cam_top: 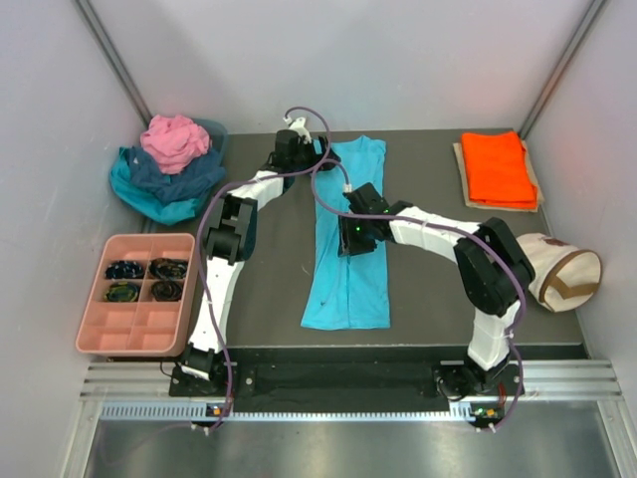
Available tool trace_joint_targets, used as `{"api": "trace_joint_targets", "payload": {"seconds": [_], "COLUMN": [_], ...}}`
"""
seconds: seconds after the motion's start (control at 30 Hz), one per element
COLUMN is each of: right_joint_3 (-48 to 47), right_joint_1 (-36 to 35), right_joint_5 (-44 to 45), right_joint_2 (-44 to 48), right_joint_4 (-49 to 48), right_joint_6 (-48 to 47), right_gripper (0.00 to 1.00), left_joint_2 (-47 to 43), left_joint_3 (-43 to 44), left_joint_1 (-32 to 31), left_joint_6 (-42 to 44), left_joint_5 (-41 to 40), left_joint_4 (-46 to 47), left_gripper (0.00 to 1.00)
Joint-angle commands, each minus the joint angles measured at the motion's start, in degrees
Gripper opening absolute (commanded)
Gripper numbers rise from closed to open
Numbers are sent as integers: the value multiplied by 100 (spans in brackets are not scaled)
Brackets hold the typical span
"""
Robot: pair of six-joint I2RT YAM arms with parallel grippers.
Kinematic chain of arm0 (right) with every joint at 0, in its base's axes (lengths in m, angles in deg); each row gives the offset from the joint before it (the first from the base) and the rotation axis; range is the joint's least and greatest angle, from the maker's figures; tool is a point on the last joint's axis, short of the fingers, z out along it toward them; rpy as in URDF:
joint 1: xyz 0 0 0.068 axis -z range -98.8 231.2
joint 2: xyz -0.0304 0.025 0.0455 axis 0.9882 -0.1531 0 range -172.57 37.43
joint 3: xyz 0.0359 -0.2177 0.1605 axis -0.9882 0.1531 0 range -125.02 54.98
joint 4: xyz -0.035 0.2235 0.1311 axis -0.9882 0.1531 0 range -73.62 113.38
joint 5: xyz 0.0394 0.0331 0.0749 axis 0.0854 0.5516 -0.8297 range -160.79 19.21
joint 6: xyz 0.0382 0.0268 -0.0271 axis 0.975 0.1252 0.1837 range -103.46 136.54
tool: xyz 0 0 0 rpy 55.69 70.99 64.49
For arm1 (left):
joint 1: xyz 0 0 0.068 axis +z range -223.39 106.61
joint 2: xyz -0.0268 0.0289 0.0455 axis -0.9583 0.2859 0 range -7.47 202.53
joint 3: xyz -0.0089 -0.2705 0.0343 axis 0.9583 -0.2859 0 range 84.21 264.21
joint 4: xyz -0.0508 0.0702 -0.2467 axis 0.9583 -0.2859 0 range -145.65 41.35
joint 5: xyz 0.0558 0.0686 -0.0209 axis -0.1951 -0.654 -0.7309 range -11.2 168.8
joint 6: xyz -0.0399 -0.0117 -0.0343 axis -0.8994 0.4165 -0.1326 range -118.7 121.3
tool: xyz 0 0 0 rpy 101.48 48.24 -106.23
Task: Fold and stack the t-shirts
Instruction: Fold the tshirt
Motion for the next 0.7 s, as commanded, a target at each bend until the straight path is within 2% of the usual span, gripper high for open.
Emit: {"api": "trace_joint_targets", "payload": {"seconds": [0.0,0.37,0.67], "right_joint_3": [-184,-132,-96], "right_joint_1": [-72,-72,-72], "right_joint_5": [120,59,-12], "right_joint_2": [-130,-147,-174], "right_joint_4": [-145,-198,-233], "right_joint_6": [64,82,108], "right_gripper": [37,33,23], "left_joint_2": [196,213,213], "left_joint_3": [30,21,4], "left_joint_1": [65,91,117], "left_joint_6": [14,-47,-100], "left_joint_5": [-40,13,39], "left_joint_4": [-200,-174,-122], "left_gripper": [95,95,95]}}
